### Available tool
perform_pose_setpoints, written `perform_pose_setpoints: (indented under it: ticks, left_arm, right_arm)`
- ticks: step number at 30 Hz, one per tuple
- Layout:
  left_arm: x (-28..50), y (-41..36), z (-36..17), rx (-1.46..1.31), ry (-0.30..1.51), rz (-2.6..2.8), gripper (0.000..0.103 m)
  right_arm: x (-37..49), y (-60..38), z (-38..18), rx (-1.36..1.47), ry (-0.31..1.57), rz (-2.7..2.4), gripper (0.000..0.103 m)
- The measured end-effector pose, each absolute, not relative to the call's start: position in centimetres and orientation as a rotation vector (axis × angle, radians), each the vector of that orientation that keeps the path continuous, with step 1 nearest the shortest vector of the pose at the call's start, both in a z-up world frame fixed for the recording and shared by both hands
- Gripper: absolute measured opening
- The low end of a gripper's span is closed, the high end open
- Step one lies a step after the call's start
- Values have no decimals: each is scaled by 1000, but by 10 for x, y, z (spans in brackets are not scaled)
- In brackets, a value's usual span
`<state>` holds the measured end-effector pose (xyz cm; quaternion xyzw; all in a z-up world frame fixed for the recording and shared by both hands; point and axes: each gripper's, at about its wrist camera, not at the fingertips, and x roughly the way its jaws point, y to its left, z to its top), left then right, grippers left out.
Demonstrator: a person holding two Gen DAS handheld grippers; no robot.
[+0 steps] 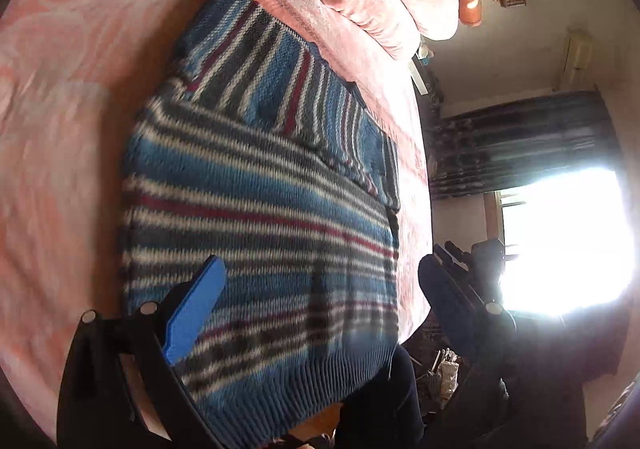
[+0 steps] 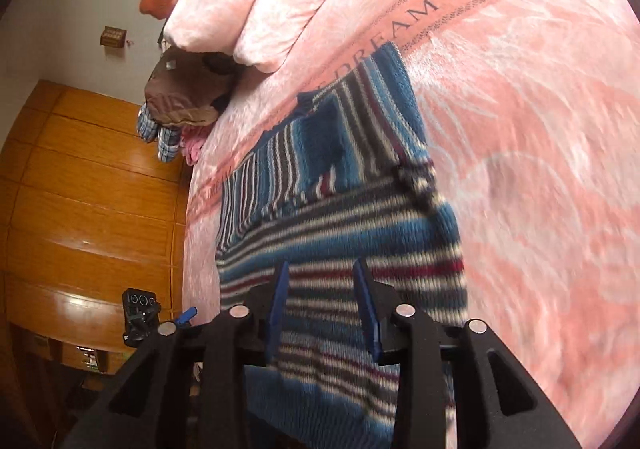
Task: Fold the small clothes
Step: 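Grasp the ribbed hem with both tools and lift it toward the collar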
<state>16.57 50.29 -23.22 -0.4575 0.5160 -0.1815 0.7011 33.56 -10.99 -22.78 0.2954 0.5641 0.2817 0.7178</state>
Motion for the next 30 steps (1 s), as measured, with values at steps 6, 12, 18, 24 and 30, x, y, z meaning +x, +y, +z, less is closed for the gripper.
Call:
perform_pose_setpoints:
  ticks: [6, 12, 18, 24, 30]
  left_arm:
    - [60, 502, -224, -1025, 1207, -410, 98]
    - [13, 477, -275, -1109, 1357, -358, 98]
    - [1, 452, -313, -1157, 1430, -305, 98]
    - [-3, 443, -323, -1215, 1428, -276, 97]
    - [0, 446, -325, -1222, 1447, -210, 78]
  right_arm:
    - [227, -141, -233, 632, 1312, 567, 64]
    - [167, -147, -267, 701, 1407, 514, 64]
    - [143, -131, -289, 683, 1466, 465, 54]
    - [134, -120, -307, 716, 1496, 458, 48]
    - [132, -117, -326, 768, 1522, 435, 48]
